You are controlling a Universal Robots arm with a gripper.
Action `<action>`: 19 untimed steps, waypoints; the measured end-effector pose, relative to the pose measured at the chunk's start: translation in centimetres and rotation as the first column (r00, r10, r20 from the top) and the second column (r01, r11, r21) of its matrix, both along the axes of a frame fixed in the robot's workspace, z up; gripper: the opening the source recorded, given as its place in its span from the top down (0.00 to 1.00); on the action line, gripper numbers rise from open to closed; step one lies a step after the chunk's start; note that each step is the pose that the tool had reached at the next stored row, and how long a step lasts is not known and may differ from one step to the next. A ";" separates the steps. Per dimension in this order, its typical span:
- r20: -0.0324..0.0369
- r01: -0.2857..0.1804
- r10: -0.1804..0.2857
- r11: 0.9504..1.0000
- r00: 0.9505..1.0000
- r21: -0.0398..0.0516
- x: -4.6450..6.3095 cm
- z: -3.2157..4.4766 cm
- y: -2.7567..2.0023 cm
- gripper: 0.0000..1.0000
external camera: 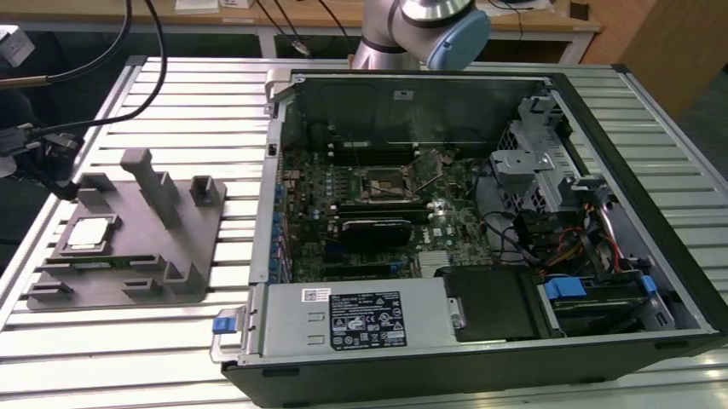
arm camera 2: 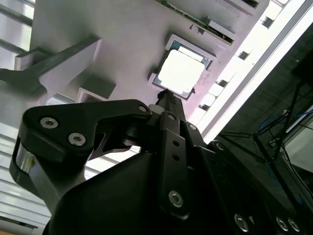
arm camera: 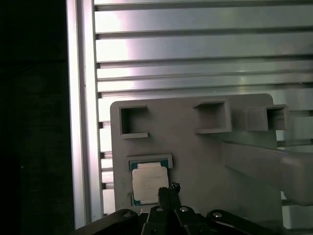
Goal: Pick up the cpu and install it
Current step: 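Pick up the cpu and move it towards the insertion slot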
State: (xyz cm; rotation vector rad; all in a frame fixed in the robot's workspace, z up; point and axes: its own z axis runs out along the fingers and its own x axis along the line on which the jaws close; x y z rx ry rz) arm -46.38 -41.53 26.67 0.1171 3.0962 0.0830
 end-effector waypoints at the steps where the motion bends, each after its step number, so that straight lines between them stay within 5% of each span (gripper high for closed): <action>1: 0.000 0.000 0.000 1.000 1.000 0.000 0.0 -0.13 -0.01 0.89; 19: 0.000 0.000 0.000 1.000 1.000 0.000 -0.3 -2.62 -0.33 0.89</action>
